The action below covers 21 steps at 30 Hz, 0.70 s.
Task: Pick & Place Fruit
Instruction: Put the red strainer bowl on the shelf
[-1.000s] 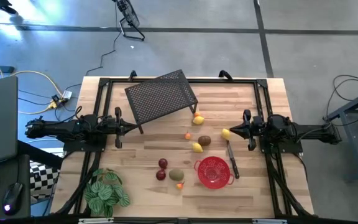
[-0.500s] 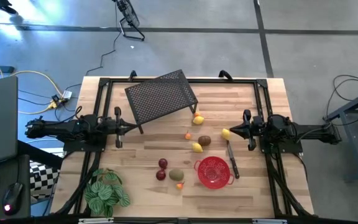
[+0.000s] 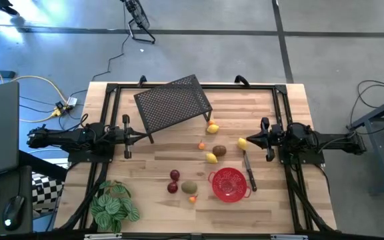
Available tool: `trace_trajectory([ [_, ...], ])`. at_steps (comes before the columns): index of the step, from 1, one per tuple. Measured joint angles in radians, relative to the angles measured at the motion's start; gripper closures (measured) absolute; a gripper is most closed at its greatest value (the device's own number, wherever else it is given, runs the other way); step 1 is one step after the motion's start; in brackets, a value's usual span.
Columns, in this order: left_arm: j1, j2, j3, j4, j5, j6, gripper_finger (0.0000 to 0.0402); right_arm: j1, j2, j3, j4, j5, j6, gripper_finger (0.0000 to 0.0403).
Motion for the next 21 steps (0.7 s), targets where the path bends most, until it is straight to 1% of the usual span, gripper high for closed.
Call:
trace_trajectory([
  [8,0.0,0.0,0.0,0.012,0.0,-0.02,0.0402,0.0,0.0,0.0,0.0,0.001,-0.102,0.04],
  [15,0.0,0.0,0.0,0.011,0.0,-0.284,0.0402,0.0,0.0,0.0,0.0,0.001,-0.102,0.04],
  [21,0.0,0.0,0.0,0.011,0.001,-0.391,0.0402,0.0,0.0,0.0,0.0,0.001,-0.099,0.04],
])
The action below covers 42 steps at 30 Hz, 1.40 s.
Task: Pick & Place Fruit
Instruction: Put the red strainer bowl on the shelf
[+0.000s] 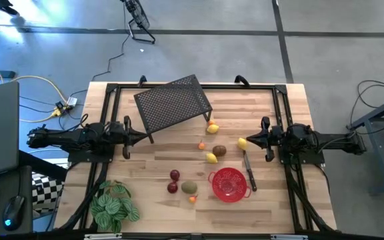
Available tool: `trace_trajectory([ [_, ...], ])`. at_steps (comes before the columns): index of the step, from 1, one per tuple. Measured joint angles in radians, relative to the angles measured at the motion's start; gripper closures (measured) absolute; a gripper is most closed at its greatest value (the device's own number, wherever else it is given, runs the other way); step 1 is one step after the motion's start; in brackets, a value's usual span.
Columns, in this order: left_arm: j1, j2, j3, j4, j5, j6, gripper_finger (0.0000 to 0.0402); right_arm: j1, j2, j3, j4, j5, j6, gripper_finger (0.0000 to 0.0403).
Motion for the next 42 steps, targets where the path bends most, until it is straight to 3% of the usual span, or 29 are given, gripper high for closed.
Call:
trace_trajectory([
  [42,0.0,0.0,0.002,0.001,-0.001,-0.029,0.0402,0.0,0.0,0.0,0.017,-0.001,-0.006,0.04],
])
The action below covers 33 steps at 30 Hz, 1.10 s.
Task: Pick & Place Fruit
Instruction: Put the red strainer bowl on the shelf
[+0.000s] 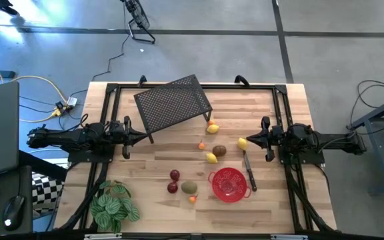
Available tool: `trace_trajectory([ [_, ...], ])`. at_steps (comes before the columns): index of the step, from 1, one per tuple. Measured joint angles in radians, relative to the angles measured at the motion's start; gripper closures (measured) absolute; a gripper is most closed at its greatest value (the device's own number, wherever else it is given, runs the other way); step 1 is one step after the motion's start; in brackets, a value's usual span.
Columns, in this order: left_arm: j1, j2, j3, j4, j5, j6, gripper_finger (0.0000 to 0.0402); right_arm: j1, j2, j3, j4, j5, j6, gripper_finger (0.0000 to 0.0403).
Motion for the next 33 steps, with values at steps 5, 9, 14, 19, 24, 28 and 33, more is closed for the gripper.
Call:
trace_trajectory([
  [5,0.0,0.0,0.0,0.0,0.0,0.0,0.0402,0.0,0.0,0.0,0.002,0.004,0.0,0.04],
  [9,0.0,0.0,0.0,0.0,-0.001,0.0,0.0402,0.0,0.0,0.0,0.043,0.004,-0.001,0.04],
  [14,0.0,0.0,0.001,0.0,-0.002,0.0,0.0402,0.0,0.0,0.0,0.091,0.042,-0.001,0.04],
  [19,0.0,0.0,0.001,0.0,-0.003,0.0,0.0402,0.0,0.011,0.019,0.047,0.137,-0.003,0.04],
  [24,0.0,0.0,0.001,0.0,-0.003,0.0,0.0402,0.0,0.062,0.039,0.051,0.166,-0.003,0.04],
  [28,0.0,0.0,0.001,0.0,-0.003,0.0,0.0402,0.0,0.125,0.061,0.049,0.215,0.004,0.04],
  [33,0.0,0.0,0.001,0.0,-0.003,0.0,0.0402,0.0,0.236,0.12,0.035,0.266,0.001,0.04],
])
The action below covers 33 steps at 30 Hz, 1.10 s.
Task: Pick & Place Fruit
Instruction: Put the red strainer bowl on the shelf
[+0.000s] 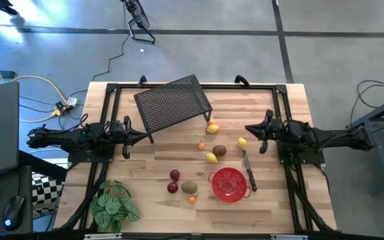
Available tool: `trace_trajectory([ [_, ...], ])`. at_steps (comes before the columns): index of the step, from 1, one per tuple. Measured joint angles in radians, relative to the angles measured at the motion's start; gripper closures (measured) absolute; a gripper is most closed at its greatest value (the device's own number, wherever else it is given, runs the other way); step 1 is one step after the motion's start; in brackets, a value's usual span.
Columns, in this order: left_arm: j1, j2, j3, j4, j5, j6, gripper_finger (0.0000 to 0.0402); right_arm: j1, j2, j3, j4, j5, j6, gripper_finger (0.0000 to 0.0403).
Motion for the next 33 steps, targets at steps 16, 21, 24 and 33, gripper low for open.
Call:
trace_trajectory([
  [16,0.0,0.0,0.0,0.0,0.0,0.0,0.0402,0.0,0.356,0.319,-0.299,0.187,0.061,0.04],
  [21,0.0,0.0,0.0,0.0,-0.001,0.0,0.0402,0.0,0.421,0.377,-0.318,0.188,0.072,0.04],
  [24,0.0,0.0,0.0,0.0,-0.002,0.0,0.0402,0.0,0.459,0.411,-0.355,0.188,0.118,0.04],
  [33,0.0,0.0,0.0,0.0,-0.004,0.0,0.0402,0.0,0.561,0.454,-0.542,0.176,0.294,0.04],
])
